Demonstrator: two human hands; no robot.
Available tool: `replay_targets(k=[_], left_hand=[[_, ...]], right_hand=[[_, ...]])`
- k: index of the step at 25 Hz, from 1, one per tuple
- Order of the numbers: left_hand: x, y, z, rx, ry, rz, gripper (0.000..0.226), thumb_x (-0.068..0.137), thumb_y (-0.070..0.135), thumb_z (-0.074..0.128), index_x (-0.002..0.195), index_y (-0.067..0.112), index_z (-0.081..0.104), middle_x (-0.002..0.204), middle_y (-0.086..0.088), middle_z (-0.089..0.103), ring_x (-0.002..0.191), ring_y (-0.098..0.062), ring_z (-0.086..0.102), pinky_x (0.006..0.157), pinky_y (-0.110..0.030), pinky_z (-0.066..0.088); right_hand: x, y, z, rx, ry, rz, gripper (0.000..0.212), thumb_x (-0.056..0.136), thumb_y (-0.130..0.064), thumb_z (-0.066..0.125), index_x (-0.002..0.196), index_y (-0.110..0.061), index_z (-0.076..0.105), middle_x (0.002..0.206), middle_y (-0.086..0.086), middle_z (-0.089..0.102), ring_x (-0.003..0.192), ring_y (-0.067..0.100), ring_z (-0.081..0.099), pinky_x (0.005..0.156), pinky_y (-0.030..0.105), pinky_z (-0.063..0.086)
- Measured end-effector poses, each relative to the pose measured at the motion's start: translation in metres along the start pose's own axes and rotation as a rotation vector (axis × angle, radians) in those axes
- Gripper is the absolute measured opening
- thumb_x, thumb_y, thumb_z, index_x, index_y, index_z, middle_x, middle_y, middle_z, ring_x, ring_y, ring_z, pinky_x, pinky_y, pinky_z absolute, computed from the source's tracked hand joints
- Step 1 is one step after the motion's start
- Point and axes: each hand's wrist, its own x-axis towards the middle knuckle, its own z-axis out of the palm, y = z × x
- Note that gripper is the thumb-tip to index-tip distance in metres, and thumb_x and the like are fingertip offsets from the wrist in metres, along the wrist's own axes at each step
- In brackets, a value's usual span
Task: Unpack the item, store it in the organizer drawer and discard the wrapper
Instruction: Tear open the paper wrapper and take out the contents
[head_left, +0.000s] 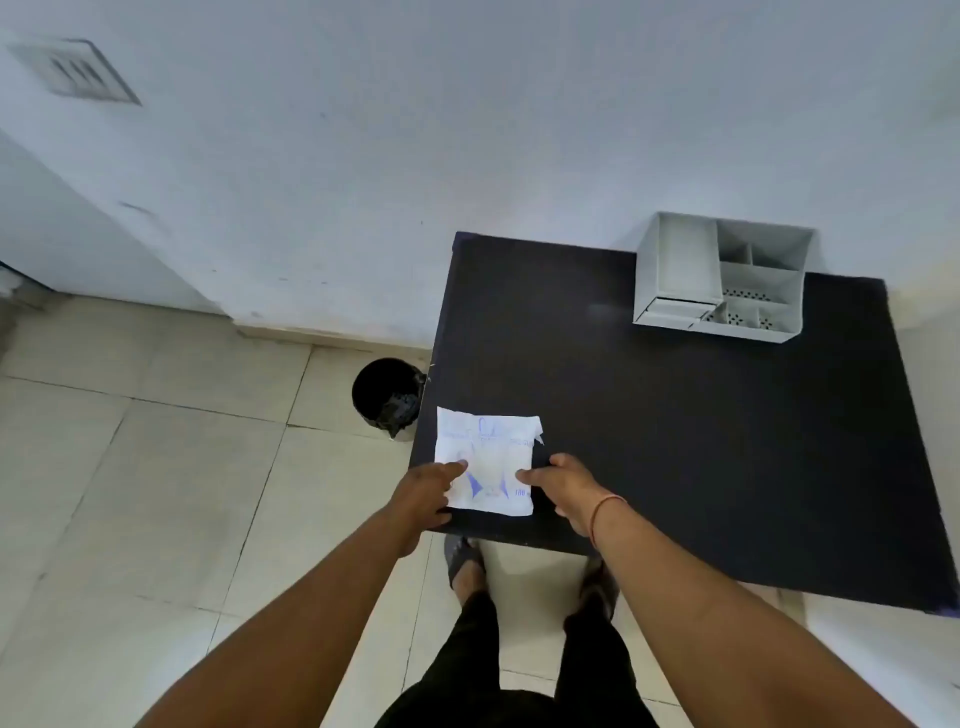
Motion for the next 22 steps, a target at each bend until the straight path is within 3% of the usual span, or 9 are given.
replay_targets(k=[2, 5, 8, 10, 11, 13, 15, 19, 22], left_hand=[[0.009, 0.003, -0.001, -0.036, -0.004, -0.026, 0.063, 0.098, 0.048, 0.07, 0.146, 0.012, 0.051, 0.143, -0.014, 0.059, 0.129, -0.034, 0.059, 0.111, -0.051, 0.053], [0.017, 0.007, -0.005, -0.09, -0.016, -0.048, 0.072, 0.094, 0.056, 0.07, 0.147, 0.01, 0.053, 0.142, -0.016, 0.062, 0.124, -0.035, 0.064, 0.108, -0.05, 0.056], [0.014, 0.022, -0.006, -0.361, -0.175, -0.092, 0.092, 0.086, 0.079, 0.063, 0.145, 0.008, 0.059, 0.14, -0.021, 0.068, 0.124, -0.042, 0.068, 0.11, -0.056, 0.054], [0.003, 0.037, -0.003, -0.516, -0.366, -0.071, 0.089, 0.088, 0.08, 0.056, 0.141, 0.009, 0.067, 0.138, -0.021, 0.07, 0.127, -0.043, 0.064, 0.117, -0.063, 0.043], [-0.004, 0.046, 0.001, -0.537, -0.43, -0.045, 0.077, 0.092, 0.069, 0.061, 0.141, 0.01, 0.067, 0.136, -0.021, 0.07, 0.125, -0.043, 0.063, 0.118, -0.062, 0.04], [-0.015, 0.06, 0.012, -0.46, -0.469, 0.001, 0.062, 0.092, 0.035, 0.074, 0.146, 0.007, 0.062, 0.135, -0.025, 0.068, 0.121, -0.045, 0.064, 0.115, -0.062, 0.044], [-0.024, 0.074, 0.024, -0.373, -0.445, 0.055, 0.063, 0.087, 0.012, 0.075, 0.147, 0.005, 0.059, 0.139, -0.025, 0.067, 0.121, -0.048, 0.066, 0.105, -0.061, 0.054], [-0.038, 0.095, 0.038, -0.368, -0.482, 0.171, 0.05, 0.094, 0.001, 0.065, 0.143, 0.009, 0.062, 0.138, -0.022, 0.07, 0.121, -0.047, 0.068, 0.092, -0.057, 0.061], [-0.048, 0.109, 0.042, -0.369, -0.491, 0.176, 0.041, 0.098, -0.001, 0.06, 0.137, 0.009, 0.064, 0.125, -0.018, 0.075, 0.113, -0.043, 0.071, 0.089, -0.055, 0.061]], right_hand=[[0.014, -0.003, 0.008, 0.028, -0.016, 0.017, 0.045, 0.09, -0.015, 0.078, 0.129, -0.015, 0.056, 0.127, 0.003, 0.066, 0.088, 0.013, 0.059, 0.066, 0.029, 0.044], [0.024, -0.013, 0.019, 0.001, -0.09, -0.045, 0.027, 0.093, -0.009, 0.073, 0.119, -0.014, 0.069, 0.127, 0.011, 0.073, 0.091, 0.019, 0.069, 0.073, 0.034, 0.056], [-0.001, -0.027, 0.013, -0.504, 0.08, -0.569, 0.022, 0.093, -0.015, 0.07, 0.114, -0.014, 0.076, 0.109, 0.006, 0.069, 0.097, 0.024, 0.066, 0.081, 0.024, 0.053], [-0.033, -0.023, 0.003, -0.892, 0.203, -0.966, 0.026, 0.088, -0.017, 0.07, 0.112, -0.023, 0.078, 0.116, 0.005, 0.066, 0.108, 0.025, 0.061, 0.091, 0.032, 0.051], [-0.05, -0.022, -0.004, -0.996, 0.197, -1.041, 0.03, 0.086, -0.02, 0.071, 0.114, -0.029, 0.078, 0.127, 0.003, 0.065, 0.119, 0.025, 0.058, 0.102, 0.039, 0.049], [-0.084, -0.025, -0.021, -0.99, 0.148, -0.949, 0.045, 0.083, -0.028, 0.068, 0.127, -0.035, 0.069, 0.144, -0.002, 0.058, 0.137, 0.021, 0.048, 0.118, 0.047, 0.037], [-0.105, -0.034, -0.042, -0.761, 0.173, -0.757, 0.053, 0.084, -0.031, 0.068, 0.136, -0.032, 0.06, 0.14, -0.008, 0.058, 0.137, 0.016, 0.044, 0.119, 0.045, 0.035], [-0.113, -0.051, -0.07, -0.798, 0.265, -0.626, 0.035, 0.087, -0.049, 0.069, 0.118, -0.033, 0.064, 0.095, -0.023, 0.062, 0.128, 0.01, 0.043, 0.111, 0.042, 0.039], [-0.114, -0.055, -0.075, -0.843, 0.189, -0.485, 0.034, 0.086, -0.059, 0.07, 0.11, -0.035, 0.069, 0.1, -0.015, 0.064, 0.126, 0.013, 0.044, 0.108, 0.045, 0.044]])
